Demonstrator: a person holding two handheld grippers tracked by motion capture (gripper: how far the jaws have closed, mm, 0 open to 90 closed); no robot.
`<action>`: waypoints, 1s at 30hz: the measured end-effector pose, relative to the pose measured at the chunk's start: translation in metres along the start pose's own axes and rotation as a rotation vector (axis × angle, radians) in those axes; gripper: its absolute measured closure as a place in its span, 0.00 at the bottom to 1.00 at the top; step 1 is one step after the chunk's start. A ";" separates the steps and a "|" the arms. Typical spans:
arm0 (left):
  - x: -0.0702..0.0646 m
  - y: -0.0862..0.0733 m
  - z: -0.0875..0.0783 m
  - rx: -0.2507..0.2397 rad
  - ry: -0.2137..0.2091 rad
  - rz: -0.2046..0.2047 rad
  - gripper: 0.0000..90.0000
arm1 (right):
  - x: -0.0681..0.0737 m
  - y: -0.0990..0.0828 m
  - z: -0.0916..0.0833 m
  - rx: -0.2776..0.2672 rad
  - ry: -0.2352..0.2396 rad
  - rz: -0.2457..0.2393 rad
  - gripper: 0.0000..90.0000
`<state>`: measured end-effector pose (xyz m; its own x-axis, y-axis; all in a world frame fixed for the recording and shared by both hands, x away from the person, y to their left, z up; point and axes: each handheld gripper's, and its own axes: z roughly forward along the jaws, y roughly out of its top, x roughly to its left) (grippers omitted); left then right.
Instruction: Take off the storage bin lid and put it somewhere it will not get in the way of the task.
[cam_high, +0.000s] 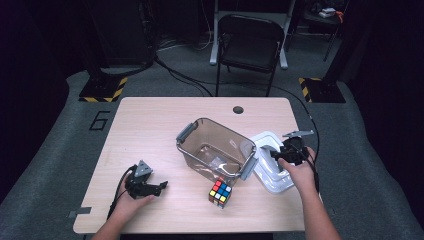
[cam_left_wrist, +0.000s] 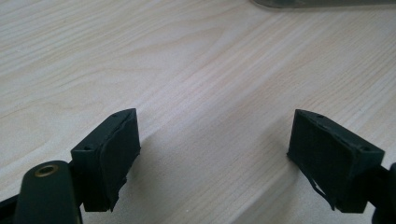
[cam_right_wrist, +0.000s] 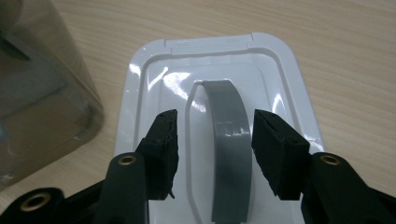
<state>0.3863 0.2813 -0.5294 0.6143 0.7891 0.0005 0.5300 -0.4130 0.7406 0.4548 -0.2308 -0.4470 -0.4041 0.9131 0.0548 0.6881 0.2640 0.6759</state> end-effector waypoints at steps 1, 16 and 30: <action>0.000 0.000 0.000 0.000 0.000 0.000 0.18 | 0.001 0.000 -0.002 -0.002 0.004 -0.001 0.56; 0.000 0.000 0.001 -0.003 0.009 0.002 0.18 | 0.015 -0.008 -0.041 -0.060 0.032 -0.036 0.52; 0.000 0.001 0.000 0.002 0.007 -0.005 0.19 | 0.032 -0.023 -0.043 -0.043 0.091 -0.085 0.49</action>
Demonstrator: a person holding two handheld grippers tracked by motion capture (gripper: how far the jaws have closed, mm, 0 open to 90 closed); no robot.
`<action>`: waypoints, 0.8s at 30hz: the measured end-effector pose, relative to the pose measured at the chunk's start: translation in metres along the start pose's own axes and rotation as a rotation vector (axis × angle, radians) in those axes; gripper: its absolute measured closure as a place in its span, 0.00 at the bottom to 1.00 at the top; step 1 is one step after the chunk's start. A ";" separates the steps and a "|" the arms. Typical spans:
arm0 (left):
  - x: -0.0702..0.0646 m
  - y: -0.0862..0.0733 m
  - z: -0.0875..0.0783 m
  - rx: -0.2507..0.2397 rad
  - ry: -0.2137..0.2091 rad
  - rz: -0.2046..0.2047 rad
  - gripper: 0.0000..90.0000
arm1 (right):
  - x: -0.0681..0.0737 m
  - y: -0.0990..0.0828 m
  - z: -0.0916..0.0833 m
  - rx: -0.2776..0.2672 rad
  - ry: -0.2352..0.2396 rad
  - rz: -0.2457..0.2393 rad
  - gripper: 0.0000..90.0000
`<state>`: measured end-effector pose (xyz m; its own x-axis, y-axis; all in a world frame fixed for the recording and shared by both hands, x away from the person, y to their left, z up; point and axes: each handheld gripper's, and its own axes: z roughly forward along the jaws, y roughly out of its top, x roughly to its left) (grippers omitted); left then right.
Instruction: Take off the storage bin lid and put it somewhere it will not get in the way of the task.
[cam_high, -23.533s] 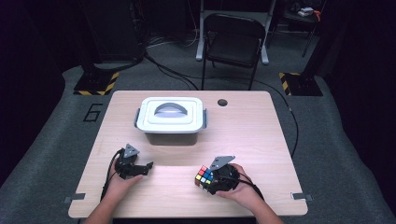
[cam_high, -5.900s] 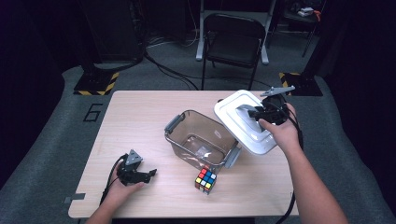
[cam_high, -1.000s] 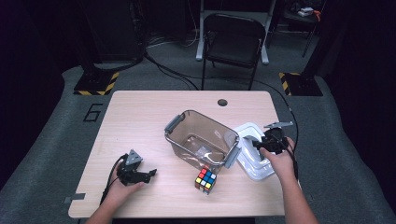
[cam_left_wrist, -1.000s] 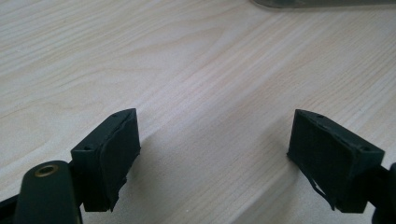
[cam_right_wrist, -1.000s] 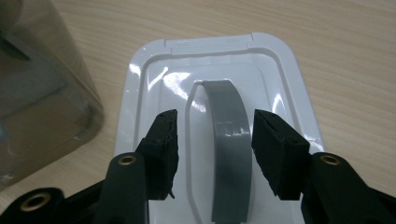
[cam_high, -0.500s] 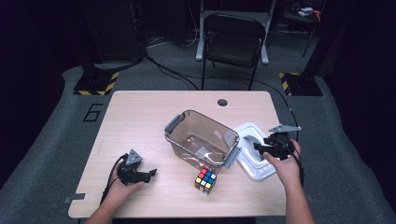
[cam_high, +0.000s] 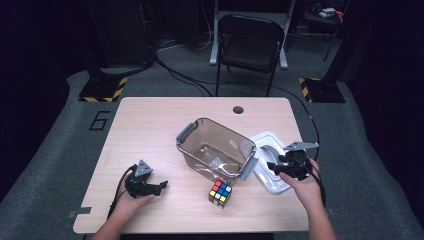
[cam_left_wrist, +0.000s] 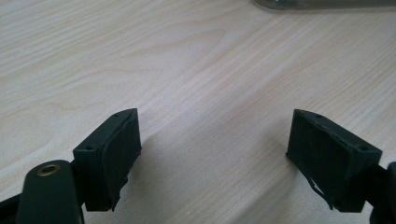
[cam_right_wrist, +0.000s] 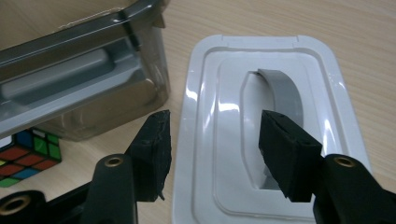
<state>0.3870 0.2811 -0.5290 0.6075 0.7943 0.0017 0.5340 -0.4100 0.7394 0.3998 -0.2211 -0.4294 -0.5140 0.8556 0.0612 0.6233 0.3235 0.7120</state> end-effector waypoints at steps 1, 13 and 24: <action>0.000 0.000 0.001 -0.011 0.006 -0.003 0.20 | 0.001 -0.001 0.000 -0.001 0.004 -0.020 0.49; 0.001 0.000 -0.001 -0.010 0.007 -0.015 0.27 | 0.022 -0.014 -0.001 0.027 0.046 -0.073 0.50; 0.002 0.002 -0.002 -0.004 0.005 -0.017 0.35 | 0.035 -0.026 0.007 0.015 0.112 -0.095 0.51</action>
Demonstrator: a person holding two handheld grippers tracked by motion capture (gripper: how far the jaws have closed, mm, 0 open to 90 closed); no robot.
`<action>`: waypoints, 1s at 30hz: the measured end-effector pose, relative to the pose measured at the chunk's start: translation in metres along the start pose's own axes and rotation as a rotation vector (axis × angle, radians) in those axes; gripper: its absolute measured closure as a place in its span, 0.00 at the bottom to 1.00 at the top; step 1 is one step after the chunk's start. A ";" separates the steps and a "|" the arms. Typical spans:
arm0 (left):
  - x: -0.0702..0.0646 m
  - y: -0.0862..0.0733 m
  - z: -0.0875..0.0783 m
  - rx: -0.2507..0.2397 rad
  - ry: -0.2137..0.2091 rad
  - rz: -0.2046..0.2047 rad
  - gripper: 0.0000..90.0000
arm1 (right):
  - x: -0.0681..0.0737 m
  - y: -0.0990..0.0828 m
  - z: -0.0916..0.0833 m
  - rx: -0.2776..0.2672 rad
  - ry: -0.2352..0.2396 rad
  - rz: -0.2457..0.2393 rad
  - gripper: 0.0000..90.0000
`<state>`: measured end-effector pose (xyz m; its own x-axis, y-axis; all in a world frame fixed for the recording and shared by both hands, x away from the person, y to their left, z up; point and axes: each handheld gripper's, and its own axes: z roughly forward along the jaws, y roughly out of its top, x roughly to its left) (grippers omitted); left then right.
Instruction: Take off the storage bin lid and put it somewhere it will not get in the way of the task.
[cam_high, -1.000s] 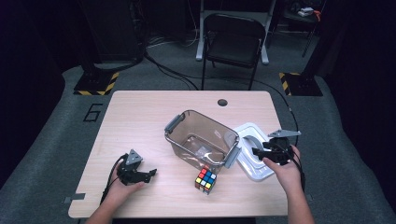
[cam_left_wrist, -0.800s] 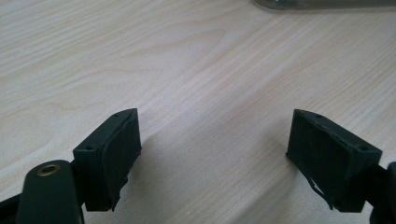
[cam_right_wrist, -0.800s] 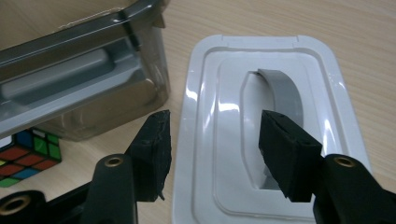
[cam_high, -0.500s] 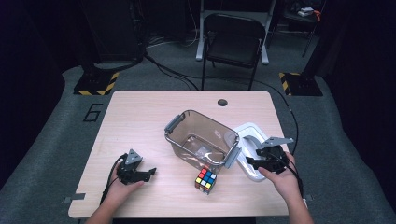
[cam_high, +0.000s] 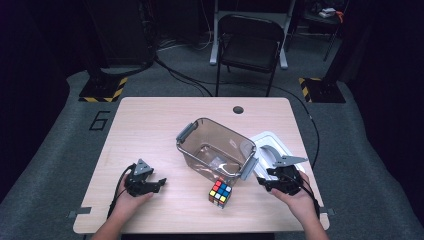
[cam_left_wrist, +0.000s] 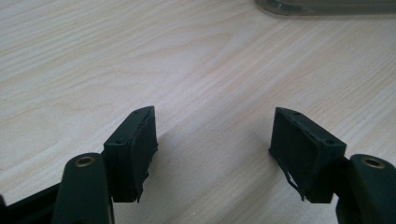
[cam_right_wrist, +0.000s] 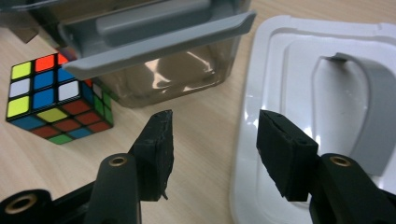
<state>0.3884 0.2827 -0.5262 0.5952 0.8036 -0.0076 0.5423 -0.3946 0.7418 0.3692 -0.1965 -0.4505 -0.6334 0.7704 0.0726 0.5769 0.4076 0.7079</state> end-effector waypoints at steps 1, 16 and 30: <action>0.000 0.000 0.000 -0.002 0.000 -0.002 0.36 | 0.000 -0.001 0.001 0.001 0.005 -0.009 0.51; -0.014 0.015 -0.009 -0.028 -0.056 0.023 0.43 | 0.021 -0.013 0.010 0.019 0.073 -0.091 0.55; -0.029 0.024 -0.004 -0.024 -0.121 0.053 0.46 | 0.036 -0.017 0.016 0.031 0.147 -0.118 0.58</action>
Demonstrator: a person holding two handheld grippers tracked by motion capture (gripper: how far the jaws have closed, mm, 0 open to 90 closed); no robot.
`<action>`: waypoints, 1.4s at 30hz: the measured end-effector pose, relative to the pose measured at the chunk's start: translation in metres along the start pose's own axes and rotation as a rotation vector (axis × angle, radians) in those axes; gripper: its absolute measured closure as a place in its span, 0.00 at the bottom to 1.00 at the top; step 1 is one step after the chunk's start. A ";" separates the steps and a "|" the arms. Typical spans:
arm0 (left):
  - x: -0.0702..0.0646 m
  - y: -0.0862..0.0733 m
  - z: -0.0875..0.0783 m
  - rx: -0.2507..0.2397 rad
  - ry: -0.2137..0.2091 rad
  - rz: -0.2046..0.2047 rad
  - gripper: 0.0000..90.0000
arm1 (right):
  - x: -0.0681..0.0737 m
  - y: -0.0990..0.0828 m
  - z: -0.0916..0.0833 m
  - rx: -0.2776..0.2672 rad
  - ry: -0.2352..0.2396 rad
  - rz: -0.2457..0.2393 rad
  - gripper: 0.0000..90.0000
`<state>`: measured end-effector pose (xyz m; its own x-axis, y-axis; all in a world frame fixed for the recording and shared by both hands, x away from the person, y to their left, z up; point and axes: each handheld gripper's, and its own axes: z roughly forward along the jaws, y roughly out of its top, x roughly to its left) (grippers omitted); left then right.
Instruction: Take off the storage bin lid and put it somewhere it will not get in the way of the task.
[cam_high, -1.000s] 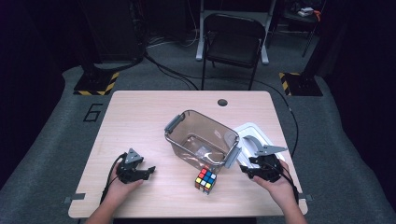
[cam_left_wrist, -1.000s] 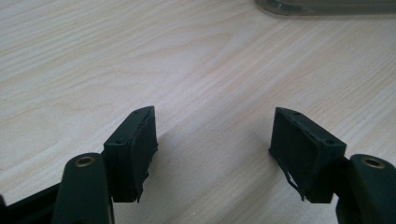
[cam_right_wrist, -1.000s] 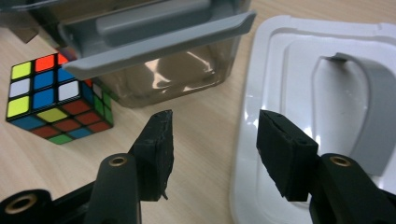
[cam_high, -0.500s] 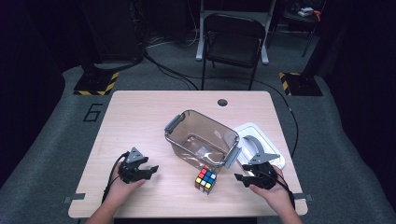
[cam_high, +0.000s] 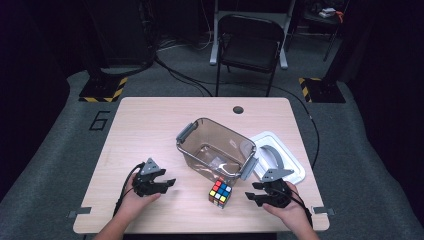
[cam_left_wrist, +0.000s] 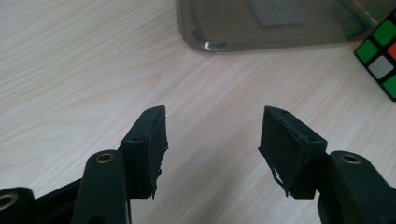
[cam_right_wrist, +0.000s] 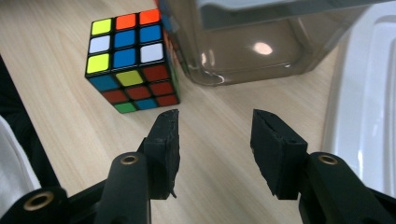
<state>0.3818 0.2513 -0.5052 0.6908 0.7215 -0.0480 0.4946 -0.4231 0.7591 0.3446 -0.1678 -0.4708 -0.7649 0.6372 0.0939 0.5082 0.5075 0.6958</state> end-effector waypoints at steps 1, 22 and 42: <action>-0.002 0.001 0.001 -0.001 -0.009 0.000 0.46 | 0.001 0.000 0.001 0.001 0.006 -0.007 0.58; -0.017 0.008 0.012 0.004 -0.058 0.046 0.47 | 0.030 0.008 0.021 0.003 0.075 -0.080 0.45; -0.011 0.004 0.009 0.015 -0.038 0.036 0.45 | 0.043 0.015 0.034 -0.018 0.052 -0.071 0.34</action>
<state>0.3811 0.2371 -0.5070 0.7275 0.6846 -0.0454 0.4769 -0.4570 0.7508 0.3334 -0.1128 -0.4806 -0.8185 0.5689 0.0808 0.4455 0.5396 0.7143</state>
